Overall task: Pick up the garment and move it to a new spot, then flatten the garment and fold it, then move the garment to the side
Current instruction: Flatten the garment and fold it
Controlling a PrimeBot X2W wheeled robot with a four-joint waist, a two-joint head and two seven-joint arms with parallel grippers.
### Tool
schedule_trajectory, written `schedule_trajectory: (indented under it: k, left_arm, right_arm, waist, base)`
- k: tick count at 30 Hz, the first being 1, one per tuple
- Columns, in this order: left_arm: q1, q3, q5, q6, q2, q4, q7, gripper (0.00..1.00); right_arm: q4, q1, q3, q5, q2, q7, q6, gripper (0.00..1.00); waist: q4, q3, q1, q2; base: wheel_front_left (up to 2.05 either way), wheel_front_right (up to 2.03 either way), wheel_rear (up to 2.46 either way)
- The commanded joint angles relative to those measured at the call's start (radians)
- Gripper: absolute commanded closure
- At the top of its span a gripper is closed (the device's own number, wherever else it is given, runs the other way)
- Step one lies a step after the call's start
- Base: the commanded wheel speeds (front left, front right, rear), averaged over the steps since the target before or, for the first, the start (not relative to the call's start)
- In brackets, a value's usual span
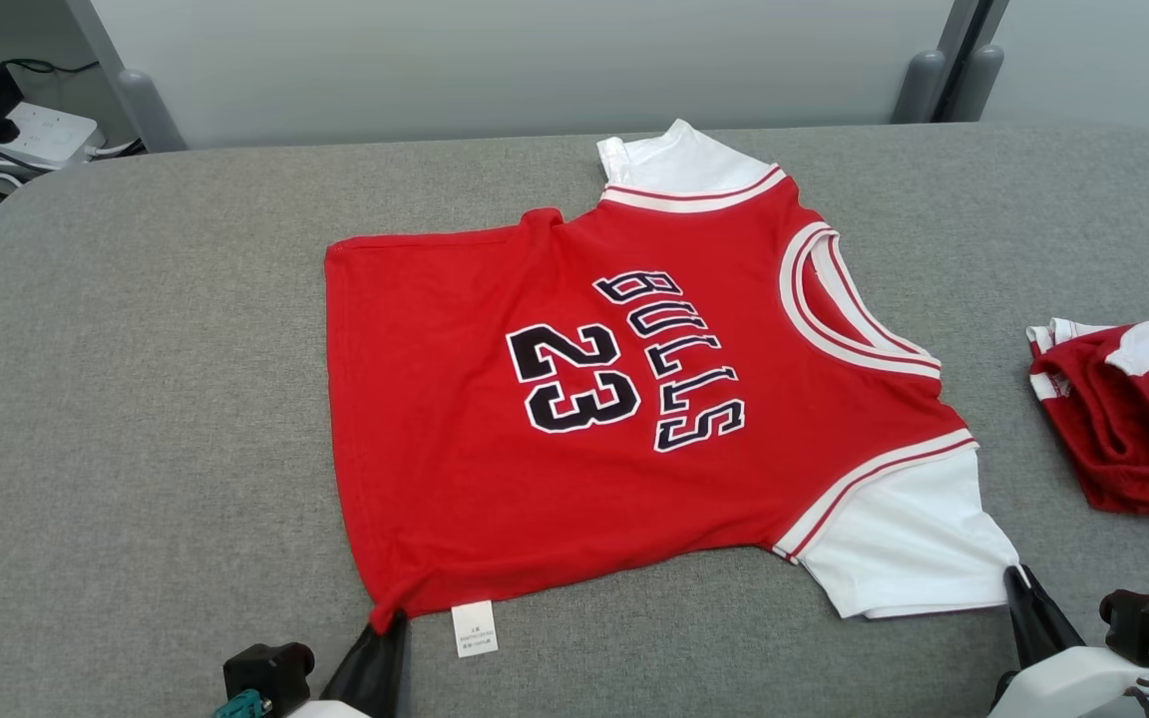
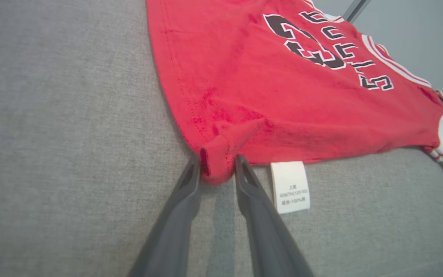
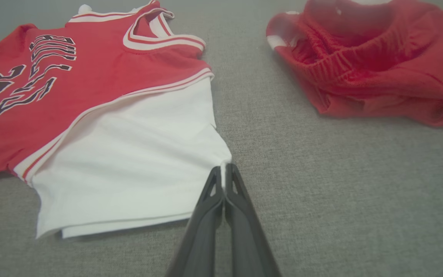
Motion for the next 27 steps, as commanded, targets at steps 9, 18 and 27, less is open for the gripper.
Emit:
schedule_trajectory:
  k: [9, 18, 27]
  left_arm:
    - [-0.002, 0.082, 0.069, -0.017, 0.005, -0.060, -0.006, 1.00]
    - [0.049, 0.171, 0.134, -0.020, 0.011, -0.040, -0.006, 1.00]
    - [0.068, 0.245, 0.175, -0.021, 0.010, -0.015, -0.006, 1.00]
  right_arm:
    - [-0.045, -0.012, -0.010, 0.000, -0.015, -0.006, 0.003, 1.00]
    - [-0.074, 0.012, -0.007, 0.001, -0.016, -0.006, 0.003, 1.00]
    - [-0.134, 0.039, 0.038, 0.015, -0.013, -0.006, 0.003, 1.00]
  waist:
    - [0.009, -0.032, 0.0000, 0.0000]
    - [0.012, -0.084, 0.0000, 0.0000]
    - [-0.010, -0.115, 0.0000, 0.0000]
  base:
    - [0.00, 0.00, 0.00]
    - [0.00, 0.00, 0.00]
    - [0.00, 0.00, 0.00]
